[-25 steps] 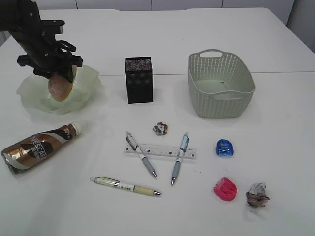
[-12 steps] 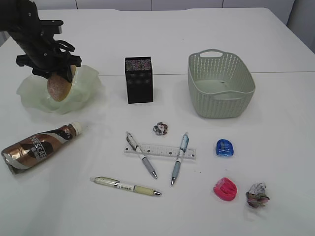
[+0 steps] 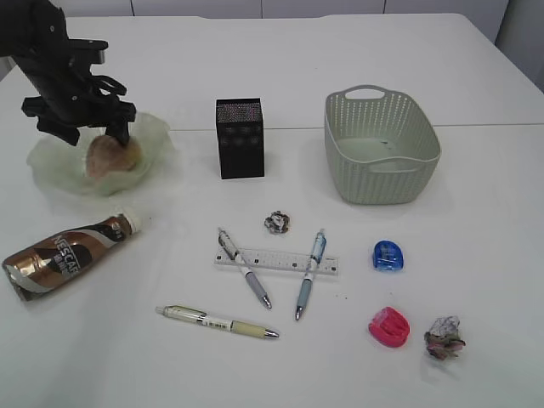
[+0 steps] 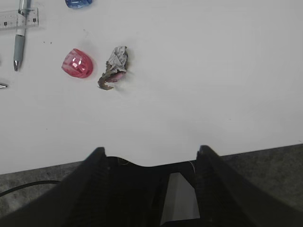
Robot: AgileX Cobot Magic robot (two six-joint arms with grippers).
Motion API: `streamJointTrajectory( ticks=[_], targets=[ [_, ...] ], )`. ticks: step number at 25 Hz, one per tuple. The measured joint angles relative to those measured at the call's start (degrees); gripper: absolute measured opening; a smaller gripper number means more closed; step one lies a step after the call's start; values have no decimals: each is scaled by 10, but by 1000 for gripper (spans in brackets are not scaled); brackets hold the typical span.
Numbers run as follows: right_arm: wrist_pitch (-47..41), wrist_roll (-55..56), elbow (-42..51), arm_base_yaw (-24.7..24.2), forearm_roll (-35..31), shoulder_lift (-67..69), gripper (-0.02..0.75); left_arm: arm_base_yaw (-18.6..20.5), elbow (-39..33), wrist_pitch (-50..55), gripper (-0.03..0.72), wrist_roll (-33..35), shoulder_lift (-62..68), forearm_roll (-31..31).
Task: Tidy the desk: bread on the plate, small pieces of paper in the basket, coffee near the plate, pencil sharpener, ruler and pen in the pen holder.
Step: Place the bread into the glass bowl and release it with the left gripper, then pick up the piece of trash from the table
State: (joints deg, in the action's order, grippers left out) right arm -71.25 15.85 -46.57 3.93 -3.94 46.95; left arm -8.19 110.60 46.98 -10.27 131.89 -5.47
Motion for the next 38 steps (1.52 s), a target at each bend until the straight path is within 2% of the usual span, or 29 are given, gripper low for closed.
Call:
streamJointTrajectory(
  ticks=[9,19,23,30,38],
  targets=[
    [0,0,0,0,-2,0,429,0,12,22,633,0,0,-2],
    [0,1,0,0,-31,21,429,0,129,216,585,-1,-6,22],
    [0,1,-2,0,-37,23,429,0,142,234,584,-1,-25,39],
    [-1,1,-13,0,-44,23,428,0,134,239,573,2,-111,76],
    [13,1,-13,0,-52,23,429,0,3,243,561,10,-284,82]
  ],
)
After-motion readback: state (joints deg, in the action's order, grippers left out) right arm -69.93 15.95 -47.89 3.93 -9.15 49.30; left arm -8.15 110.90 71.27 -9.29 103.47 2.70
